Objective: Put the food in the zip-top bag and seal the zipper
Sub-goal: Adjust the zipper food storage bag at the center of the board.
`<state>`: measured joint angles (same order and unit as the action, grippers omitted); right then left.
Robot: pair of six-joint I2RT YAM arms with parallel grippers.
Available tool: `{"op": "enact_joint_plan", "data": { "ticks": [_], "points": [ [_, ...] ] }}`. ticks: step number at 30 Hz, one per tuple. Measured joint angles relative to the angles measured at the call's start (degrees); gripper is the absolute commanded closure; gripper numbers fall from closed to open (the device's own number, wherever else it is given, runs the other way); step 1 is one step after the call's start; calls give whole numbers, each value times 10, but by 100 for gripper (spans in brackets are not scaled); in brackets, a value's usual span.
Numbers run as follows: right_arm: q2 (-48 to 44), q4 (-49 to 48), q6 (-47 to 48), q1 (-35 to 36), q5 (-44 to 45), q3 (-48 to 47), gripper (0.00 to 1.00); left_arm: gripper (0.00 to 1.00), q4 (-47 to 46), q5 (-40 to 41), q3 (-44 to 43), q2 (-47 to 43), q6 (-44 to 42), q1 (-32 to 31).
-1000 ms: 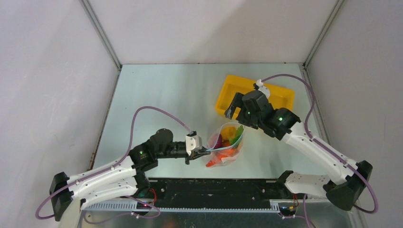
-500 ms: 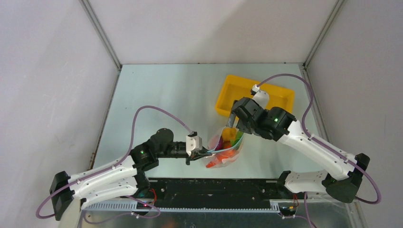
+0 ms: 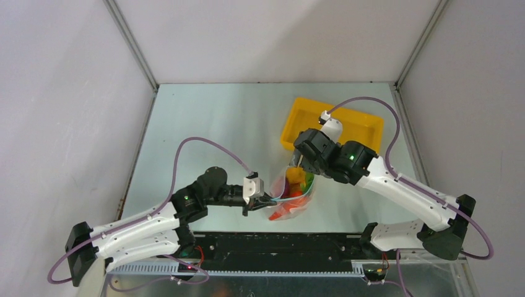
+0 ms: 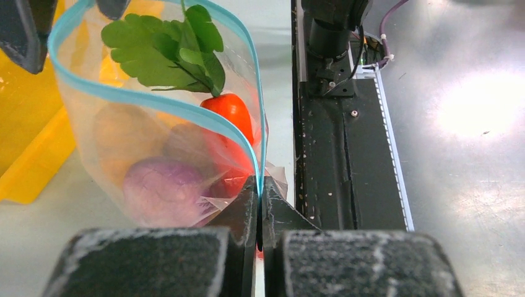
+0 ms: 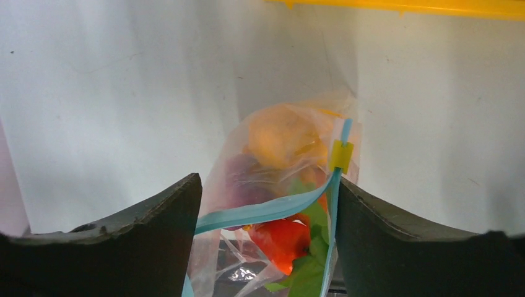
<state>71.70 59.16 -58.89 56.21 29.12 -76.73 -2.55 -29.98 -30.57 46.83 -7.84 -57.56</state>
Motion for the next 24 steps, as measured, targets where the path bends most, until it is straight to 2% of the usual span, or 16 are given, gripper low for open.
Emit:
{"op": "enact_joint_plan", "data": {
  "ticks": [5, 8, 10, 14, 15, 19, 24],
  "points": [
    [2, -7, -2, 7, 0, 0, 46, 100, -3, -3, 0, -6, 4, 0],
    [2, 7, -7, 14, 6, 0, 69, 100, -7, -3, 0, -10, 6, 0],
    [3, 14, -7, 17, 9, 0, 81, 100, -8, -3, 0, -10, 9, 0],
    [3, -3, 22, 19, 18, 10, 93, 100, -9, -5, 0, -10, 17, 0],
    [3, -12, 34, 19, 19, 12, 99, 100, -11, -6, 0, -10, 19, -1],
    [-3, -72, 101, 17, 30, 17, 100, 100, -25, -20, 0, -9, 39, -6],
    [-24, -192, 220, 2, 14, 43, 100, 99, -50, -28, -17, 12, 67, -32]
  ]
}}
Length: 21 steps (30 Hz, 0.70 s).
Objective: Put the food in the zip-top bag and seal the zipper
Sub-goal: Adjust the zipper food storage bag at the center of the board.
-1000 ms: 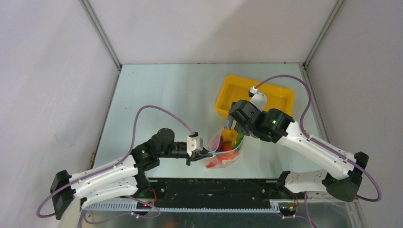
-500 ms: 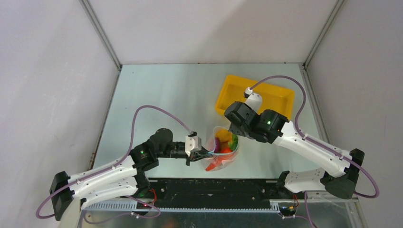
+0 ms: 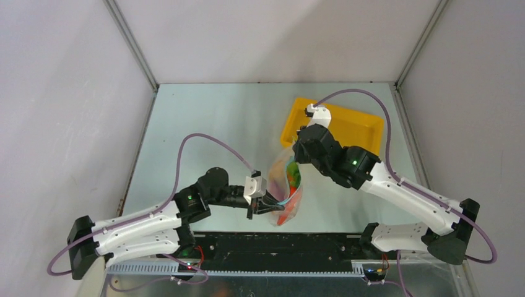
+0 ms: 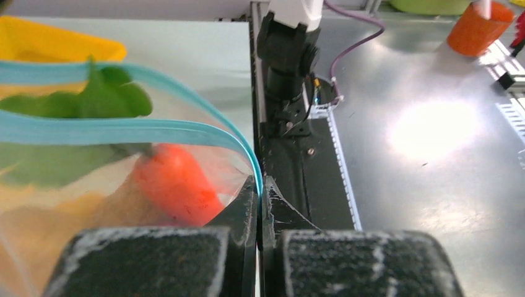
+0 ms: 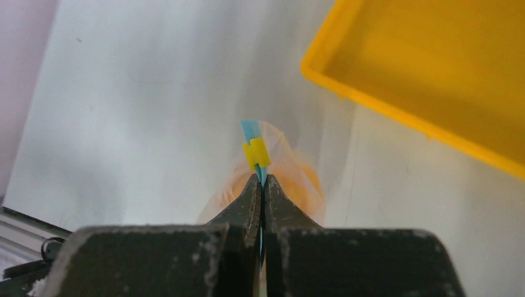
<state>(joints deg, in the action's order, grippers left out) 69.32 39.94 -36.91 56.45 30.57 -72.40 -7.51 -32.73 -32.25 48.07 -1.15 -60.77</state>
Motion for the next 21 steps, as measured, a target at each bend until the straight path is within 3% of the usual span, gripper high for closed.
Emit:
{"op": "enact_joint_plan", "data": {
  "ticks": [6, 13, 17, 18, 20, 21],
  "points": [
    [-5, -137, 151, -62, -158, 24, 100, 100, -100, 43, -40, 83, 88, -37],
    [17, -210, 287, -84, -361, 25, 100, 97, -225, 155, -113, 251, 231, -55],
    [25, -215, 341, -115, -459, 28, 100, 68, -260, 223, -131, 299, 263, -64],
    [28, -214, 354, -123, -481, 28, 100, 43, -263, 238, -136, 304, 268, -67],
    [37, -220, 389, -131, -506, 28, 100, 7, -261, 246, -141, 307, 273, -75],
    [45, -220, 405, -135, -522, 28, 100, 4, -260, 252, -142, 305, 271, -83]
  ]
}}
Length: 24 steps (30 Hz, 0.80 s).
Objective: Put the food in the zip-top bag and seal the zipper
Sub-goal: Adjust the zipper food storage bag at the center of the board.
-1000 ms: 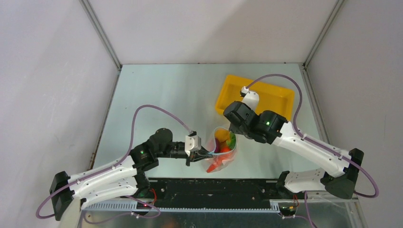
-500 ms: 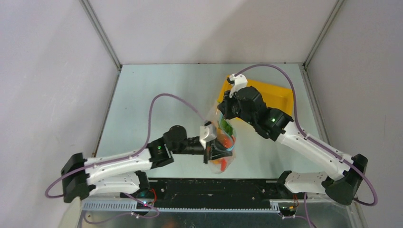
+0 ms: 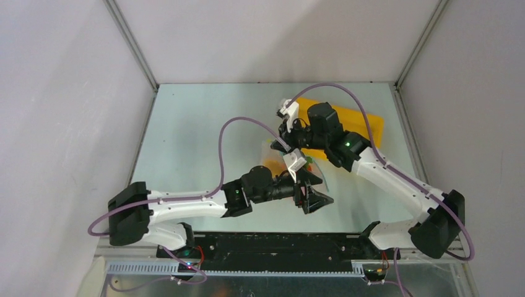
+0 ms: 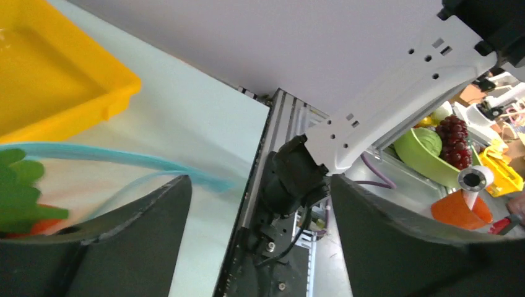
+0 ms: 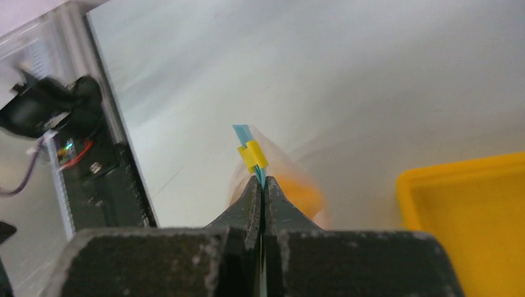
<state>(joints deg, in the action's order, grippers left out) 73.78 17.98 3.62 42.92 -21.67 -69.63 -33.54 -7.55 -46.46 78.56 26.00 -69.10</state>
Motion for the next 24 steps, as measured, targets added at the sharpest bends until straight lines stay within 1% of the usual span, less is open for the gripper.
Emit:
{"op": "enact_joint_plan", "data": {
  "ticks": [1, 4, 5, 9, 11, 15, 17, 19, 22, 24],
  "points": [
    [9, 2, 17, -5, -10, 0, 100, 1, 12, 3, 0, -8, 4, -11],
    [18, 6, 51, -8, -52, 5, 100, 0, 59, 16, 4, -31, -12, -21],
    [17, 16, 62, -8, -67, 7, 100, 0, 81, 34, 11, -51, -22, -22],
    [10, 60, 114, -12, -129, 17, 100, 0, 174, 109, 42, -176, -62, 2],
    [8, 80, 134, -20, -155, 17, 100, 0, 227, 162, 48, -250, -88, 4],
    [2, 113, 171, -38, -194, 21, 100, 0, 278, 218, 49, -336, -126, 24],
    [-3, 125, 187, -45, -217, 22, 100, 0, 286, 212, 61, -365, -135, 61],
    [-9, 134, 199, -54, -240, 22, 100, 0, 286, 182, 83, -382, -136, 125],
    [-20, 147, 212, -64, -270, 22, 100, 0, 284, 101, 113, -378, -139, 208],
    [-24, 149, 216, -68, -283, 22, 100, 1, 282, 41, 135, -368, -154, 235]
  ]
}}
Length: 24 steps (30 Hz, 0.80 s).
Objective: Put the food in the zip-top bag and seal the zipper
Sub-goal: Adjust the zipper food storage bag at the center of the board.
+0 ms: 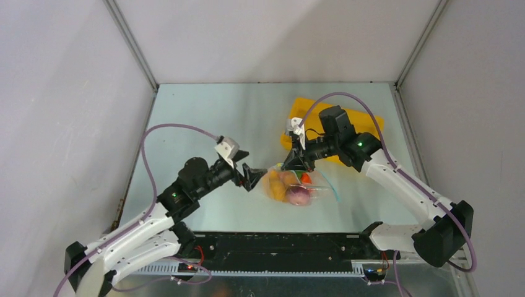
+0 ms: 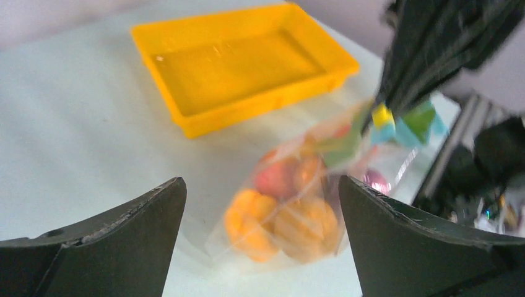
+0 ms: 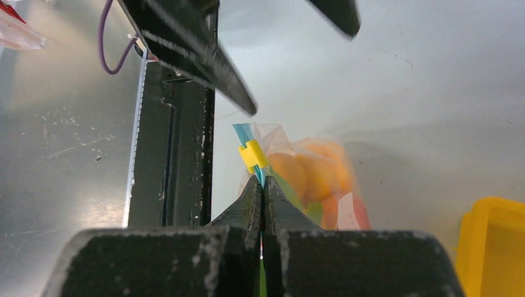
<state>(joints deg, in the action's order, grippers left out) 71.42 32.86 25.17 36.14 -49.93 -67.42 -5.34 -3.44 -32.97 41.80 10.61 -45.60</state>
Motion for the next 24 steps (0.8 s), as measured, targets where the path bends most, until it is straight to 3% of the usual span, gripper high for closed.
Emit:
{"op": "enact_joint_plan", "data": {
  "ticks": [7, 16, 21, 24],
  "points": [
    [-1, 0, -1, -4, -16, 0, 100, 13, -44, -125, 67, -12, -57, 7],
    [0, 0, -3, -6, -36, 0, 100, 21, -96, -186, 53, 59, -77, 15],
    [3, -1, -9, -6, -39, 0, 100, 33, -113, -222, 49, 89, -76, 18],
    [3, -2, -11, -6, -40, 0, 100, 35, -123, -241, 42, 102, -76, 19]
  ]
}}
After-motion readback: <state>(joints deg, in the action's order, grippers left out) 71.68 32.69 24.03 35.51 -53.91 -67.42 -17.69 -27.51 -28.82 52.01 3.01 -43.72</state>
